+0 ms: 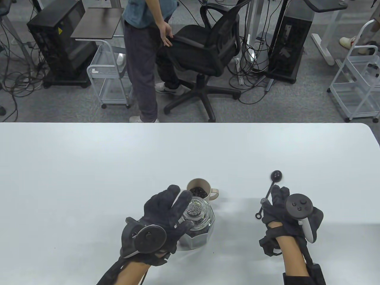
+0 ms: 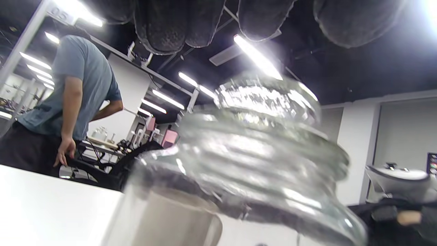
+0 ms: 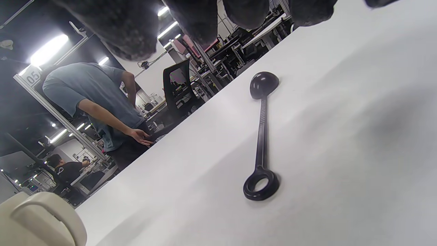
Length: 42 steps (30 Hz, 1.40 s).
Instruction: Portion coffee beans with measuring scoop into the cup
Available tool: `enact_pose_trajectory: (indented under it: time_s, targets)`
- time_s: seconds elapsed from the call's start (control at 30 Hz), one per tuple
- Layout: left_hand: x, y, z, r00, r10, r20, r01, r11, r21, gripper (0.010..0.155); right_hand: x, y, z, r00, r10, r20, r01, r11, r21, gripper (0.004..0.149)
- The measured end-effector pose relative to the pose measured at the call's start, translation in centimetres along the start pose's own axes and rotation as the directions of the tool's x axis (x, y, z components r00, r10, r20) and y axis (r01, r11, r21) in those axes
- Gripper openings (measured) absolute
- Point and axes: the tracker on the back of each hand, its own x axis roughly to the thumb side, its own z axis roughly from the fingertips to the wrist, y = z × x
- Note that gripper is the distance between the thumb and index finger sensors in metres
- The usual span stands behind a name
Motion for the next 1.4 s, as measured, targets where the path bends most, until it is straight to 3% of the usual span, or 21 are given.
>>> enact_pose_trajectory:
  time_s: [0.1, 0.3, 0.63, 0.8, 1.03, 1.4]
  targets:
    - [-1.5, 1.1, 0.4, 0.999, -0.008, -0.044, 0.009, 0.999, 0.035, 0.076, 0.5, 0.2, 0.2, 0.999, 0.026, 0.023, -0.026, 1.000, -0.004, 0.067]
    - [-4.9, 2.0, 1.0, 0.975, -0.154, -0.160, 0.164, 0.985, 0.050, 0.077, 1.9, 0.4, 0.6, 0.990, 0.097, 0.106, -0.093, 0.995, -0.036, 0.070]
    - [-10.3, 0.4, 1.7, 0.921, -0.223, -0.320, 0.223, 0.974, -0.036, 0.077, 4.1, 1.8, 1.3, 0.903, 0.284, 0.322, -0.264, 0.959, -0.105, 0.079]
    - [-11.8, -0.7, 2.0, 0.885, -0.277, -0.375, 0.251, 0.961, -0.117, 0.082, 4.5, 3.1, 1.5, 0.878, 0.329, 0.348, -0.326, 0.943, -0.070, 0.081]
    - [-13.8, -2.7, 2.2, 0.860, -0.273, -0.431, 0.168, 0.949, -0.266, 0.088, 4.2, 3.9, 1.3, 0.872, 0.368, 0.322, -0.383, 0.924, -0.019, 0.083]
    - [-14.0, -2.6, 2.2, 0.867, -0.252, -0.431, 0.153, 0.956, -0.251, 0.089, 3.9, 3.8, 1.2, 0.891, 0.330, 0.313, -0.342, 0.939, -0.017, 0.082]
